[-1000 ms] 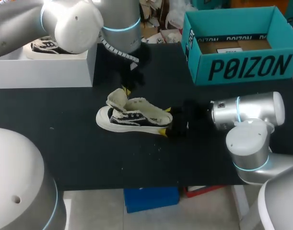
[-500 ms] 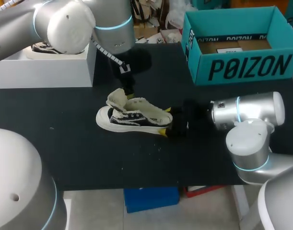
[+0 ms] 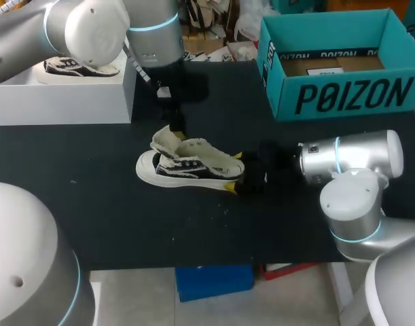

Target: Take the shoe out of the shoebox, open the shoe tongue, remove and reinsert the insole, then place the shoe into the shoebox

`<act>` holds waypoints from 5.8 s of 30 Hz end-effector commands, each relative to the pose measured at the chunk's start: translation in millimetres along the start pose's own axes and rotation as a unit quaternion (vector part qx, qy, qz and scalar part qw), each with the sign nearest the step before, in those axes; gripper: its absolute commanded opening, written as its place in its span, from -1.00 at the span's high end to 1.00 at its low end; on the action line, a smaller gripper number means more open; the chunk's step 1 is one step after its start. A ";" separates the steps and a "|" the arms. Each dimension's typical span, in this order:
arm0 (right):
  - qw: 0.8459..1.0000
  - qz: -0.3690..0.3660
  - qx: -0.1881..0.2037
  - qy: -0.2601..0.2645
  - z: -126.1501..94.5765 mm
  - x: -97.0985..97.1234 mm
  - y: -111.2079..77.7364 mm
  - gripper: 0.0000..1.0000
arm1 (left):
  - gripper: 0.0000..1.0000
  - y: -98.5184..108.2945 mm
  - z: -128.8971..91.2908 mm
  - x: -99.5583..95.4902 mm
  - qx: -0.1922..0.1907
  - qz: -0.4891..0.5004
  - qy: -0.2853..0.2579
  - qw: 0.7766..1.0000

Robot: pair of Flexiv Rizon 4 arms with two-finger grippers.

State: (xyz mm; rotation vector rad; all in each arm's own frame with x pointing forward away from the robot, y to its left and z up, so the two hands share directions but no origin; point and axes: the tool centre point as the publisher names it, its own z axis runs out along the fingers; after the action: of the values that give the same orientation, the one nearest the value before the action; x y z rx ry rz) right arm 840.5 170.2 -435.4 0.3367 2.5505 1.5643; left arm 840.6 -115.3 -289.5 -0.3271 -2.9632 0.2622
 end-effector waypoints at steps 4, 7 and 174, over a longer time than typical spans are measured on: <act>1.000 0.001 0.001 -0.001 0.9 -1.3 -0.9 1.00 | 1.00 -12.1 7.3 -16.1 -0.012 0.083 0.050 0.995; 1.000 0.001 0.001 -0.001 0.9 -1.3 -0.9 1.00 | 1.00 -15.3 8.7 -18.0 -0.015 0.078 0.055 0.995; 1.000 0.001 0.001 -0.001 0.9 -1.3 -0.9 1.00 | 0.51 20.7 138.5 -36.8 -0.105 -0.062 -0.335 0.934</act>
State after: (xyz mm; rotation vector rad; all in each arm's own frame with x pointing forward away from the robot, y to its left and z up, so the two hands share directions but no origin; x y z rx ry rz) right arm 840.6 171.3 -435.8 0.3361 2.5497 1.5658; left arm 857.1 -130.6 -420.4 -0.0760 -3.6513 0.0414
